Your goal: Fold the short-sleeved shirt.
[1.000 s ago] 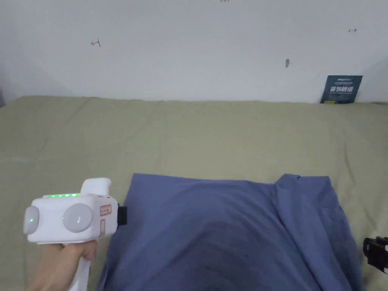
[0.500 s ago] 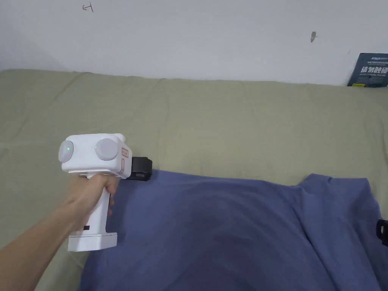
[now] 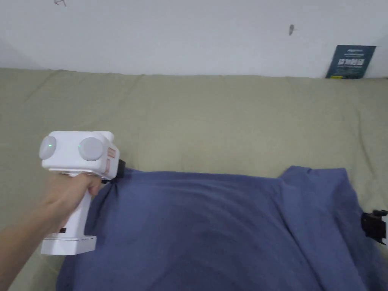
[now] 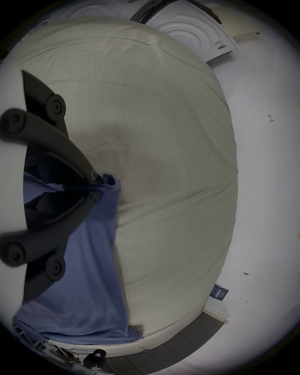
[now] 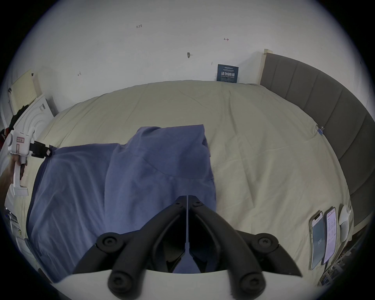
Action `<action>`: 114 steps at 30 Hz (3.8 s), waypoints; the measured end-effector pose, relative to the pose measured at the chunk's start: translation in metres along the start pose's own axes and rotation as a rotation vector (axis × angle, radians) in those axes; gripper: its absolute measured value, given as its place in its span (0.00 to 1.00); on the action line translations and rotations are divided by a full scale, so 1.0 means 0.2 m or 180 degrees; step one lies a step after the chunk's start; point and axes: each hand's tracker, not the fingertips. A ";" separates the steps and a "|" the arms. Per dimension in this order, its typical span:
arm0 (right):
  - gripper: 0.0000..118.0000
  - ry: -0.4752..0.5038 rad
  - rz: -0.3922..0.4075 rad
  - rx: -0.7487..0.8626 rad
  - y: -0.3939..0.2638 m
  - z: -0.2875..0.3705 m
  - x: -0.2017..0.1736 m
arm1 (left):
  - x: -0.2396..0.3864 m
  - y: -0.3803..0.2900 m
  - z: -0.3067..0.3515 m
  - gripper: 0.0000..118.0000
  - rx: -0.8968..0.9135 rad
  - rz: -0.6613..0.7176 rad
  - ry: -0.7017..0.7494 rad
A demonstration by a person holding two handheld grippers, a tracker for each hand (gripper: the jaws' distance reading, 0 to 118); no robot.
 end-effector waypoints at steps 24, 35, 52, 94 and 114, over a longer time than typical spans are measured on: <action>0.18 0.0120 0.0050 -0.0769 0.31 -0.47 0.08 | 0.04 -0.02 -0.04 0.03 -0.0027 -0.0082 0.0099; 0.02 0.0129 0.0101 -0.0306 0.42 0.11 0.16 | 0.01 -0.09 0.32 0.03 0.0180 0.0083 0.0094; 0.02 0.0299 0.0235 0.1177 0.79 1.71 0.12 | -0.16 -0.10 1.99 0.03 0.1568 0.0249 0.0103; 0.02 0.0231 0.0308 0.1747 1.41 1.96 -0.07 | -0.19 0.29 2.39 0.03 0.2022 0.0299 0.0497; 0.02 -0.0062 0.0391 0.1950 2.07 1.62 -0.17 | -0.02 0.93 2.06 0.03 0.2211 0.0148 0.0832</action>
